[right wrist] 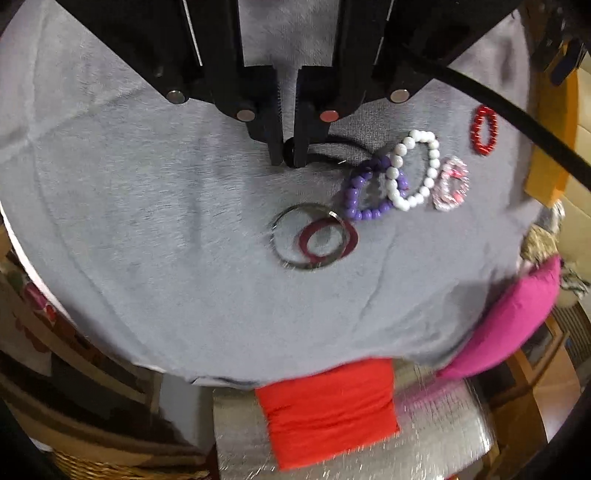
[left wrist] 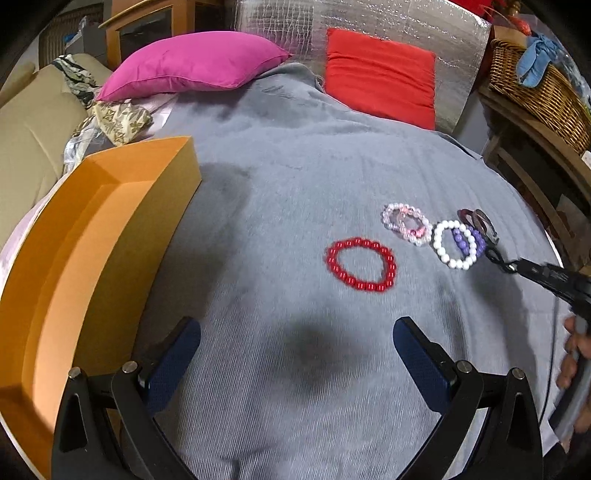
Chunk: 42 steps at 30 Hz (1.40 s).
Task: Organize jewelry
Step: 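Grasp the red beaded bracelet with the left tool while the right tool grasps the black clip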
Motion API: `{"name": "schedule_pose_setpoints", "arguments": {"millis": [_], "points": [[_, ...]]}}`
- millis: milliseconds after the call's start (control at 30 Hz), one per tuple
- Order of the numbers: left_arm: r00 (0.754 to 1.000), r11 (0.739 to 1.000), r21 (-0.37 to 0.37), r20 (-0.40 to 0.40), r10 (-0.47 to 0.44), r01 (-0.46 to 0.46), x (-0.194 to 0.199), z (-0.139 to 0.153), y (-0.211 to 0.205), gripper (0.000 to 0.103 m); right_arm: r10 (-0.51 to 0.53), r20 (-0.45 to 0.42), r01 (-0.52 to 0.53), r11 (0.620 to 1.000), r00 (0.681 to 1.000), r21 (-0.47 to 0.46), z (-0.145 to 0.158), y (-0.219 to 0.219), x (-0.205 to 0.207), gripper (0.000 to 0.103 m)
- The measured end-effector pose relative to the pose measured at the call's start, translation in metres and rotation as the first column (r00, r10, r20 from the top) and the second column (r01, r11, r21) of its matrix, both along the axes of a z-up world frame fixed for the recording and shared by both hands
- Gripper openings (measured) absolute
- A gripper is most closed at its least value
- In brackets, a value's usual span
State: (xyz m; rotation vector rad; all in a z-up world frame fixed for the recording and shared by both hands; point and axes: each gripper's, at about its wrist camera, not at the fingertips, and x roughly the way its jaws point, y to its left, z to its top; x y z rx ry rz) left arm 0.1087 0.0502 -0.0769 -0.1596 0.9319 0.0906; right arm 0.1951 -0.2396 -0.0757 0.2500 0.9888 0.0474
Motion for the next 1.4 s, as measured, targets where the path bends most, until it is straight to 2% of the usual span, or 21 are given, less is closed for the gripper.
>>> {"name": "schedule_pose_setpoints", "arguments": {"millis": [300,367,400,433,467,533,600,633,667,700,900,1000,1067,1100,1133,1300,1367,1400], "points": [[0.999,0.999,-0.032,-0.048,-0.005,0.003,0.053,-0.012,-0.008,0.103,-0.016,0.059,0.012,0.997,0.998,0.081,0.014,-0.032,-0.044,0.006],[0.998,0.999,-0.032,-0.068,0.005,-0.007,0.064,-0.015,-0.009,0.098,-0.013,0.063,0.008,0.996,0.998,0.088,0.014,-0.032,-0.051,0.006],[0.997,0.999,-0.031,-0.082,0.008,-0.010,0.068,-0.017,-0.009,0.093,-0.013,0.065,0.006,0.996,0.998,0.094,0.014,-0.033,-0.053,0.006],[0.994,0.999,-0.036,-0.108,0.009,-0.013,0.073,-0.021,-0.009,0.081,-0.012,0.067,0.006,0.995,0.998,0.095,0.015,-0.032,-0.054,0.006],[0.990,0.998,-0.055,-0.141,0.009,-0.017,0.078,-0.027,-0.009,0.061,-0.010,0.070,0.004,0.995,0.997,0.096,0.016,-0.032,-0.056,0.006],[0.979,0.996,-0.090,-0.205,0.011,-0.030,0.085,-0.039,-0.007,0.036,-0.007,0.075,-0.001,0.995,0.997,0.100,0.018,-0.033,-0.060,0.006],[0.980,0.995,-0.094,-0.198,0.018,-0.038,0.088,-0.040,-0.005,0.034,-0.003,0.078,-0.006,0.994,0.997,0.106,0.020,-0.033,-0.063,0.006],[0.979,0.995,-0.092,-0.203,0.008,-0.028,0.090,-0.039,-0.007,0.029,0.001,0.077,-0.009,0.994,0.997,0.108,0.021,-0.033,-0.065,0.006],[0.979,0.995,-0.096,-0.203,-0.001,-0.019,0.091,-0.037,-0.008,0.013,0.003,0.079,-0.012,0.994,0.997,0.110,0.022,-0.033,-0.067,0.006],[0.979,0.995,-0.095,-0.206,-0.012,-0.008,0.092,-0.035,-0.010,0.009,0.005,0.081,-0.014,0.994,0.997,0.112,0.023,-0.032,-0.069,0.006],[0.985,0.995,-0.099,-0.168,-0.027,0.010,0.075,-0.017,-0.011,0.009,-0.003,0.086,-0.007,0.993,0.996,0.117,0.028,-0.037,-0.082,0.006],[0.985,0.995,-0.099,-0.169,-0.029,0.012,0.071,-0.013,-0.010,0.009,-0.033,0.039,0.029,0.995,0.999,0.100,0.018,-0.048,-0.073,0.007],[0.983,0.994,-0.113,-0.183,-0.024,0.004,0.072,-0.016,-0.006,0.009,-0.035,0.011,0.034,0.996,0.999,0.080,0.009,-0.050,-0.059,0.021],[0.982,0.994,-0.113,-0.189,-0.026,0.004,0.071,-0.018,-0.005,0.009,-0.027,0.000,0.027,0.998,1.000,0.065,0.006,-0.049,-0.053,0.040],[0.981,0.994,-0.110,-0.190,-0.028,0.007,0.070,-0.019,-0.002,0.009,-0.008,-0.015,0.009,0.998,1.000,0.054,0.001,-0.046,-0.047,0.050],[0.983,0.996,-0.087,-0.182,-0.034,0.018,0.075,-0.019,-0.002,0.009,0.071,-0.088,-0.075,0.996,0.994,-0.050,-0.024,-0.023,-0.025,0.050],[0.983,0.996,-0.083,-0.179,-0.035,0.021,0.074,-0.017,-0.001,0.009,0.074,-0.087,-0.080,0.995,0.993,-0.061,-0.029,-0.020,-0.023,0.035],[0.983,0.996,-0.082,-0.179,-0.037,0.023,0.079,-0.018,0.000,0.009,0.077,-0.087,-0.083,0.994,0.993,-0.071,-0.027,-0.019,-0.023,0.015]]}}
